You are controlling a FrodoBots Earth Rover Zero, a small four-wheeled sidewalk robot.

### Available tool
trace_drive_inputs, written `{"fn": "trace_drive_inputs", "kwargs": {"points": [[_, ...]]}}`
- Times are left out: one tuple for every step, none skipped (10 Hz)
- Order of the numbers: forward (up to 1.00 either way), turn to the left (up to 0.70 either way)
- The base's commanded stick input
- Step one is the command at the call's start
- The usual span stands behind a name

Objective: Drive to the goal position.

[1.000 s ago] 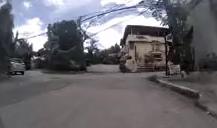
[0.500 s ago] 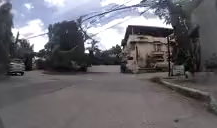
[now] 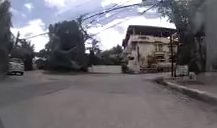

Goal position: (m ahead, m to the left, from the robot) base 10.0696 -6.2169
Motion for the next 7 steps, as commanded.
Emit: {"fn": "trace_drive_inputs", "kwargs": {"points": [[0.50, 0.00], [0.50, 0.00], [0.50, 0.00], [0.50, 0.00], [0.50, 0.00], [0.50, 0.00], [0.50, 0.00]]}}
